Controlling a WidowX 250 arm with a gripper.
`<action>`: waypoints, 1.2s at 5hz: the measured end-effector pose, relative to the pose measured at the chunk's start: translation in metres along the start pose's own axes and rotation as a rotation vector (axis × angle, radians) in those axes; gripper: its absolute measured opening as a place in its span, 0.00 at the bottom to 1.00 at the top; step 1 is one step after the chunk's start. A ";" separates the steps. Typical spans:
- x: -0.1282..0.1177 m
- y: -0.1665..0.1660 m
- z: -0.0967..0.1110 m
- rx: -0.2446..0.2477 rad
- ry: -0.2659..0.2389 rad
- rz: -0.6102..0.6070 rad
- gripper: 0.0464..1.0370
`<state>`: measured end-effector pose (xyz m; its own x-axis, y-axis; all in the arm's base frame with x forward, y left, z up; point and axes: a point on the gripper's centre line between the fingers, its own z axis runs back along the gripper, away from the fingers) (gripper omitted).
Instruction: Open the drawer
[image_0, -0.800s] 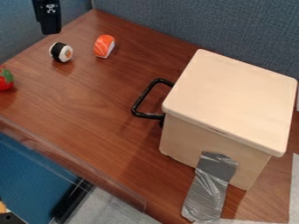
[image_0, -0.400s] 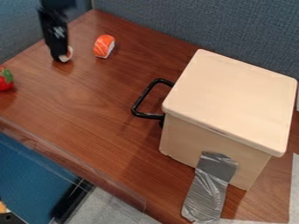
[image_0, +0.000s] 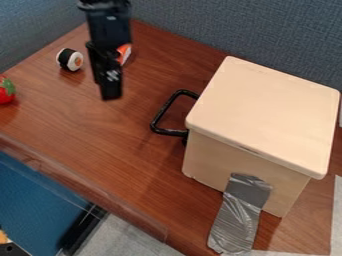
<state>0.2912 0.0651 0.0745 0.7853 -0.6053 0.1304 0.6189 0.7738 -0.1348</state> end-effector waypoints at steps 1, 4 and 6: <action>0.007 -0.019 -0.014 0.011 -0.089 0.130 0.96; 0.038 -0.039 -0.025 0.059 -0.255 0.517 0.96; 0.053 -0.033 -0.025 0.072 -0.289 0.557 0.96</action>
<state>0.3128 0.0030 0.0612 0.9463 -0.0409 0.3208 0.1080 0.9750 -0.1941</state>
